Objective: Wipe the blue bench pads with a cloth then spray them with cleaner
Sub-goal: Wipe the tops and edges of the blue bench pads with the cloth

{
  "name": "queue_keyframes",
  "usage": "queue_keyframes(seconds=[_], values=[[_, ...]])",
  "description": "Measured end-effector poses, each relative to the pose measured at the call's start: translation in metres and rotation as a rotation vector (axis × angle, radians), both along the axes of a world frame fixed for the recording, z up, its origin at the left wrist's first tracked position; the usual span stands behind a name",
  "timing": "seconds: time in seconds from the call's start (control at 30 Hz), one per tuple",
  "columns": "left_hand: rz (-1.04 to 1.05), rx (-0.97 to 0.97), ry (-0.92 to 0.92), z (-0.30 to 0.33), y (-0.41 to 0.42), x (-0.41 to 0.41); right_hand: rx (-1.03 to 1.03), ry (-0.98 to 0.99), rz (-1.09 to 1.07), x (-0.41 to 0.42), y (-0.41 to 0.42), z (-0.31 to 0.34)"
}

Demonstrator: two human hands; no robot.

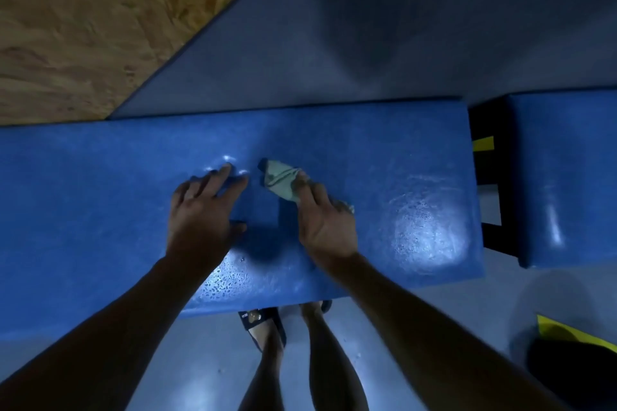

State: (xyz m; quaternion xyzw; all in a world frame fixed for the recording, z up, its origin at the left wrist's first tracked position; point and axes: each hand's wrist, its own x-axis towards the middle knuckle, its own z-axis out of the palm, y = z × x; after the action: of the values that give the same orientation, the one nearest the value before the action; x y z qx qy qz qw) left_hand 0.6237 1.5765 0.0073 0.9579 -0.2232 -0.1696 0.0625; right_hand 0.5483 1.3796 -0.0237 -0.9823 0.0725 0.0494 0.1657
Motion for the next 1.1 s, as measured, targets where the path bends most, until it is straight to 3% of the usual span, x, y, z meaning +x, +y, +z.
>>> queue_keyframes(seconds=[0.07,0.13,0.17,0.27,0.33,0.4,0.47,0.57,0.63,0.73,0.8,0.93,1.1], values=[[-0.001,0.001,-0.021,0.001,-0.004,0.002,-0.089,-0.083,0.311,0.004,-0.043,0.002],[0.003,0.032,-0.001,0.001,-0.006,0.004,-0.199,-0.095,0.424,0.009,-0.106,0.0],[0.005,0.046,0.013,0.001,-0.006,0.005,-0.236,-0.065,0.345,0.011,-0.138,0.0],[0.003,0.048,0.017,0.0,-0.006,0.003,-0.248,0.031,-0.186,0.011,-0.194,0.005],[0.003,0.044,0.009,-0.001,-0.005,0.003,-0.209,0.077,-0.507,0.017,-0.177,0.0],[0.011,0.025,0.007,-0.002,-0.005,0.003,-0.149,0.091,-0.689,0.032,-0.132,-0.007],[0.016,0.013,0.001,-0.002,-0.004,0.003,-0.073,0.035,-0.57,0.048,-0.073,-0.01],[0.016,0.042,0.003,-0.001,-0.005,0.003,-0.039,-0.045,-0.034,0.057,-0.007,-0.001],[0.013,0.084,0.022,0.0,-0.008,0.002,-0.036,-0.102,0.255,0.062,-0.013,0.001],[0.021,0.104,0.035,-0.001,-0.007,0.004,-0.106,-0.122,0.369,0.063,-0.077,-0.004],[0.017,0.105,0.034,-0.004,-0.006,0.003,-0.156,-0.085,0.249,0.058,-0.135,-0.004],[0.016,0.061,0.022,-0.008,-0.004,0.0,-0.198,-0.007,-0.275,0.042,-0.203,0.001],[0.013,0.044,0.014,-0.01,-0.002,-0.003,-0.161,0.046,-0.943,0.083,-0.124,-0.009]])
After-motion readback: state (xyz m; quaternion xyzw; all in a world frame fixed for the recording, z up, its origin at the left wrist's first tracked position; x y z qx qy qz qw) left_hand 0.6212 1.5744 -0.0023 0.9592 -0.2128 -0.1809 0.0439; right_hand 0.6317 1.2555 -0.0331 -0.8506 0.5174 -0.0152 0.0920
